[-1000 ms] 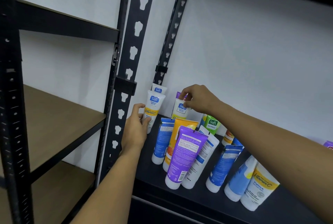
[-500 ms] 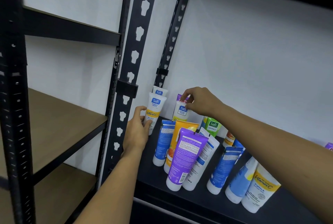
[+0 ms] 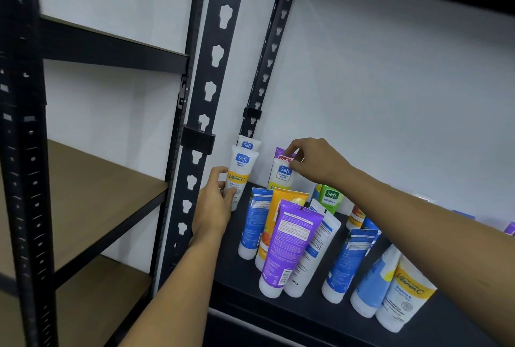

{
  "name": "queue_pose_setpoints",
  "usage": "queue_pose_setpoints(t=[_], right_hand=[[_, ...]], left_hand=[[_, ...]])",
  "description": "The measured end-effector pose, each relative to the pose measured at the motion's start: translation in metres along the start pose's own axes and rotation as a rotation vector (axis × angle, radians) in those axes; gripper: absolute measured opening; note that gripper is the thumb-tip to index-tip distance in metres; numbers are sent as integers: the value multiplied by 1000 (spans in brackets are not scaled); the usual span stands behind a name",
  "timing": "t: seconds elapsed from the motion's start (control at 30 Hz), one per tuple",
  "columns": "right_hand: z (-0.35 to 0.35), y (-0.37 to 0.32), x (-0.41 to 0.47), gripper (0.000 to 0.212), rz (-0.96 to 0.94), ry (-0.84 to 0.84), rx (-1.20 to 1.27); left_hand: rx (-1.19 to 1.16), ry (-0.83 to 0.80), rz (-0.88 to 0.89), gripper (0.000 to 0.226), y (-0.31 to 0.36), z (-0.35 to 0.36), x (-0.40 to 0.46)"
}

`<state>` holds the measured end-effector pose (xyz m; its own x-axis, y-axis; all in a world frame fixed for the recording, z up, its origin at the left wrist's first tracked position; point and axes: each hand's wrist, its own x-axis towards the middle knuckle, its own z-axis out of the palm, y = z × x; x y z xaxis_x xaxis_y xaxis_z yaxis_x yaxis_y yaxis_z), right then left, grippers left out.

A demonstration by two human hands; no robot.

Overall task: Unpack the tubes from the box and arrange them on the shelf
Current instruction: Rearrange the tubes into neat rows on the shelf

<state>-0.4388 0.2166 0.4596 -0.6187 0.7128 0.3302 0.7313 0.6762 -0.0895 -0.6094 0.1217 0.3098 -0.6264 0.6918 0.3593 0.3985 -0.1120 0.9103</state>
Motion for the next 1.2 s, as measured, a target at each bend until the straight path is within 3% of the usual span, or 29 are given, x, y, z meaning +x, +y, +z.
queue_pose_setpoints(t=[0.37, 0.5, 0.7, 1.2], right_hand=[[-37, 13, -41, 37, 36, 53, -88], [-54, 19, -64, 37, 78, 8, -129], [-74, 24, -98, 35, 111, -5, -100], [-131, 85, -184, 35, 198, -55, -4]], left_hand=[[-90, 85, -54, 58, 11, -5, -13], [-144, 65, -148, 53, 36, -15, -20], [-77, 54, -145, 43, 96, -38, -18], [229, -201, 278, 33, 205, 0, -50]])
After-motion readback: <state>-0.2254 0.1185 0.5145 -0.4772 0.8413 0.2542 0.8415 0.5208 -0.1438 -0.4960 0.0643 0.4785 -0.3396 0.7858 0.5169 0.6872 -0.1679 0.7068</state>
